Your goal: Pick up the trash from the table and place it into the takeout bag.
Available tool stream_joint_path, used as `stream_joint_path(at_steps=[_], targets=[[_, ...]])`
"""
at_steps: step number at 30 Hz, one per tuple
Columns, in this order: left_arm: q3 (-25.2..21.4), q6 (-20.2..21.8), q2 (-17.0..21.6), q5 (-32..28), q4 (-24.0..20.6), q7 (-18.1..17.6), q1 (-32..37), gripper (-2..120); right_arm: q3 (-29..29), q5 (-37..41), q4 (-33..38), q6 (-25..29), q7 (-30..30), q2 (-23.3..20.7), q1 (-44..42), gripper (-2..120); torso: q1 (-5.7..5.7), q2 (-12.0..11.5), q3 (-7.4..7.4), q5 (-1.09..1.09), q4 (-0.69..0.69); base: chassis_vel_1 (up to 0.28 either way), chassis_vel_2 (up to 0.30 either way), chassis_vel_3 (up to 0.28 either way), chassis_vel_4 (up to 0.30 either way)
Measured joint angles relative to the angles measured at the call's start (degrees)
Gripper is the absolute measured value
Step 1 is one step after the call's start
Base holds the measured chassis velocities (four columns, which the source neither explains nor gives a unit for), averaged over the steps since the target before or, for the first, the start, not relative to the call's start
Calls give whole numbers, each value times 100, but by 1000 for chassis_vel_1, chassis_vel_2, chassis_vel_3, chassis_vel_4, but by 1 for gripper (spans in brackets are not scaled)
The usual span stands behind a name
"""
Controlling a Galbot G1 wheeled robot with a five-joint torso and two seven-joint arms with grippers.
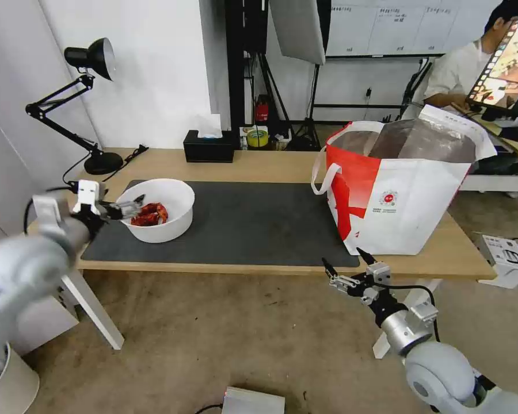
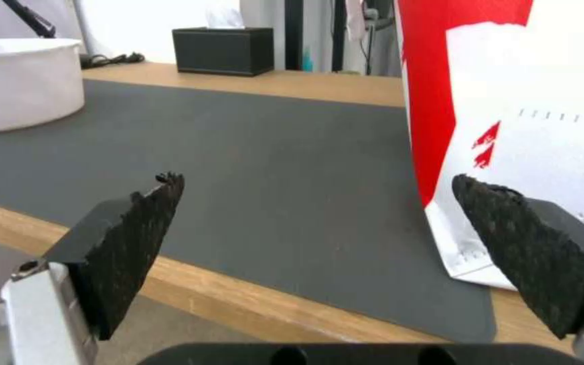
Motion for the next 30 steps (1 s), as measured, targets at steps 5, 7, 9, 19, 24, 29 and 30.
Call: stream_joint_path(at_steps=[5,7,9,19,24,29,30], targets=[[564,415,122,-372,593,25,-776,100,1,0,2,-2,-1,0,1,100,0,0,0,-2,2,0,0,0,0],[780,419,101,-463,710,26,-1006,100,1,1,3,-2,-1,-1,2,100,0,0,0,1,1,0,0,0,0],[1086,420,30,-600,892,26,-1282,100,1,1,3,-2,-1,0,1,100,0,0,0,0,0,0,0,0,0],[1564,377,-132,-970,1276,-52,-1696,100,1,1,3,-3,-1,-1,2,100,-1,0,0,1,1,0,0,0,0],[1687,355,-197,-1027,1390,-50,-1735,100,1,1,3,-3,-1,-1,2,100,-1,0,0,1,1,0,0,0,0],[1767,345,-267,-1017,1451,-51,-1761,100,1,2,3,-3,-1,-1,2,100,-1,0,0,1,1,0,0,0,0],[1767,345,-267,-1017,1451,-51,-1761,100,1,2,3,-3,-1,-1,2,100,-1,0,0,1,1,0,0,0,0]])
